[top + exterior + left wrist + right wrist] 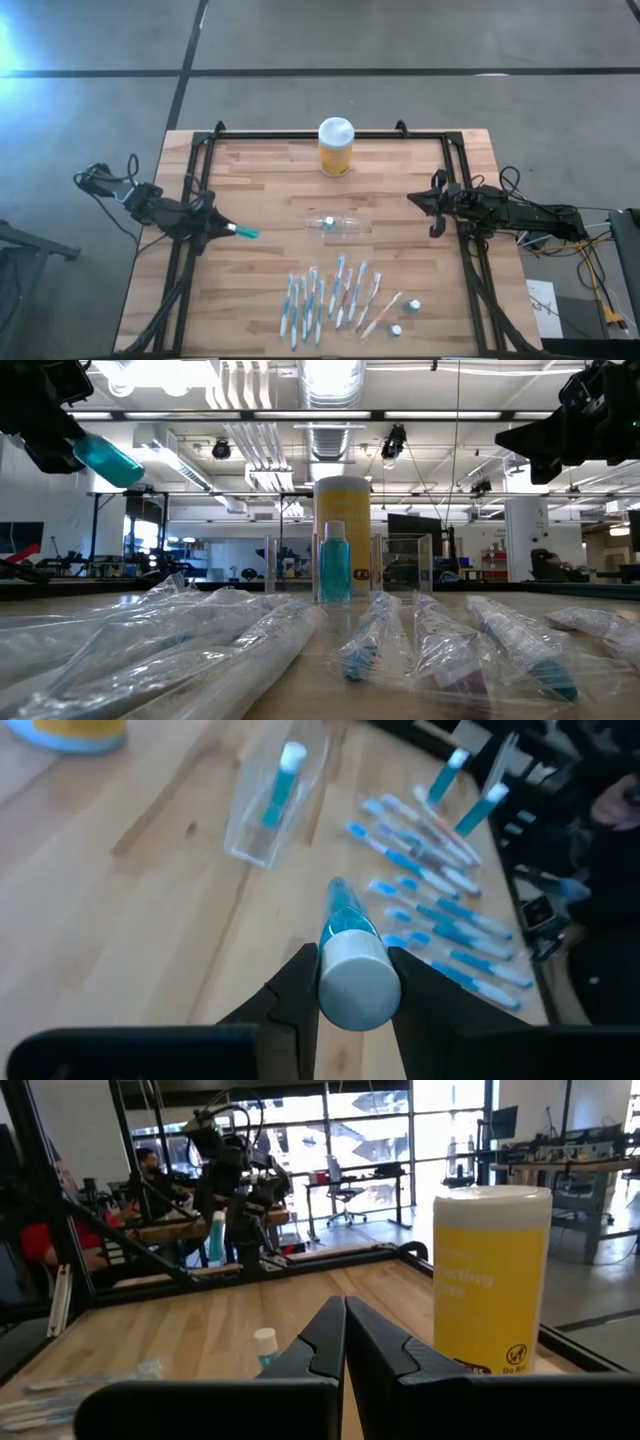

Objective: Pick & Place toothbrushing station
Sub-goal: Put the blue mouthwash into the transparent organizer

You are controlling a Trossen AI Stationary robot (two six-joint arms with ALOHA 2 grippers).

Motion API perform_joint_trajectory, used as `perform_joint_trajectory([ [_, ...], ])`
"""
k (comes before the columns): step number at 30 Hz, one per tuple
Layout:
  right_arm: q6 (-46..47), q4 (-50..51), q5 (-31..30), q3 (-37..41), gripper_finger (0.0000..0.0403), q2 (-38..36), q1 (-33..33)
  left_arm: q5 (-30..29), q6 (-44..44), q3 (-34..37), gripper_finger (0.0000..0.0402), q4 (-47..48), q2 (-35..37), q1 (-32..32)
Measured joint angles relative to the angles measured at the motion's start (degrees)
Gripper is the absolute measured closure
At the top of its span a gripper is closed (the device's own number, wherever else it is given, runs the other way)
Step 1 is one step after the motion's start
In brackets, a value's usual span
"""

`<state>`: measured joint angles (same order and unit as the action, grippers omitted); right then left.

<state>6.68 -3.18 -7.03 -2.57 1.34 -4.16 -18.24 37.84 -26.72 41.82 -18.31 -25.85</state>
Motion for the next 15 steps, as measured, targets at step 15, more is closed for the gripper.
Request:
perform_joint_trajectory([
  [15,0.2,-0.04,-0.01,0.0,0.0394,0.0,0.0,-8.7,15.14,2.01,0.0305,-0.33,0.09,0.01],
])
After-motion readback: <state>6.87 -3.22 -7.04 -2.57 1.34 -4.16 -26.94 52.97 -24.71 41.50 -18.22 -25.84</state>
